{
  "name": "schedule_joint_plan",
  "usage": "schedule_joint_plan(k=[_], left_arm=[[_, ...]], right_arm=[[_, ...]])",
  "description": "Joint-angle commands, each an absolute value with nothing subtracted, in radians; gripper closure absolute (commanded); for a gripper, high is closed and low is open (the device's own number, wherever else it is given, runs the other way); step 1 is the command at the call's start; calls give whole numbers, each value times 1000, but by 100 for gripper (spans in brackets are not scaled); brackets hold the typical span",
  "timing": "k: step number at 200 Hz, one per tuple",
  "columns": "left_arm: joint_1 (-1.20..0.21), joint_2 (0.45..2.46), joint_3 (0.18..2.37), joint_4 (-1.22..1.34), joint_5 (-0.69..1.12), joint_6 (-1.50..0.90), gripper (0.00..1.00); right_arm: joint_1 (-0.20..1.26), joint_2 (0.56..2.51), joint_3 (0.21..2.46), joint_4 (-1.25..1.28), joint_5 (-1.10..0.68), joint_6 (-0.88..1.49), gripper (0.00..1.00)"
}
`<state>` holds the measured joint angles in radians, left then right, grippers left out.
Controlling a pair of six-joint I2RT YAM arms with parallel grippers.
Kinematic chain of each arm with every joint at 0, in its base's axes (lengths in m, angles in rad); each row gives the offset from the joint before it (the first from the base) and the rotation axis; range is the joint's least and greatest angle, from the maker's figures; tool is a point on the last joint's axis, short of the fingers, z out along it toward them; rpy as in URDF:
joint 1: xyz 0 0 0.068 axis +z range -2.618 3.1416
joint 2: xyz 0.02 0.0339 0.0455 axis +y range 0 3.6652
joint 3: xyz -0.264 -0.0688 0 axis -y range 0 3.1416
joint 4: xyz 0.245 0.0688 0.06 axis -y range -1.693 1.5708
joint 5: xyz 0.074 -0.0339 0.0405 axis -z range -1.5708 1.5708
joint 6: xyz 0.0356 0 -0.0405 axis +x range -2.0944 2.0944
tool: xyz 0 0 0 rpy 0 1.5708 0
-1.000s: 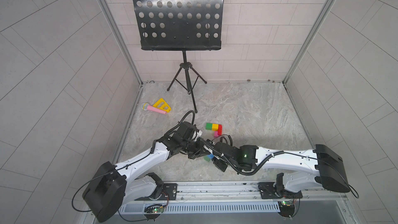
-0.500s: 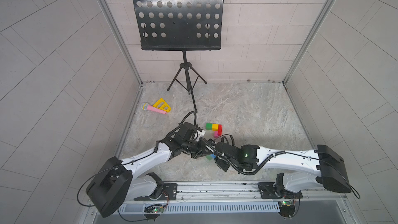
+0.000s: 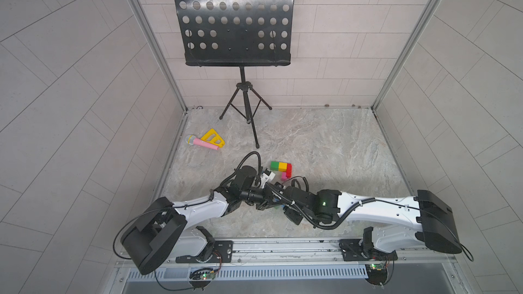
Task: Assemble the letter r with lego
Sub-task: Assemble the lego brick with the lego brick.
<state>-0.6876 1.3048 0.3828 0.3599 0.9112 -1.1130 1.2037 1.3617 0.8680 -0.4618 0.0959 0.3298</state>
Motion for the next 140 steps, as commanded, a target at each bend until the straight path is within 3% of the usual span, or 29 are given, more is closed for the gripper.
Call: schedule_joint_plan(k=[1,80,140], left_arm=[[-680,1355,267,-34,620,-1152,100],[-675,1055,370,-256,546,-1144,100],[-675,1017,478,-362,543,-1101,100]], right_arm=[[1212,1335,933,-427,115,298,100],[1206,1359,984,-465,111,270,100],[1204,1371,988,-476,109,270,100]])
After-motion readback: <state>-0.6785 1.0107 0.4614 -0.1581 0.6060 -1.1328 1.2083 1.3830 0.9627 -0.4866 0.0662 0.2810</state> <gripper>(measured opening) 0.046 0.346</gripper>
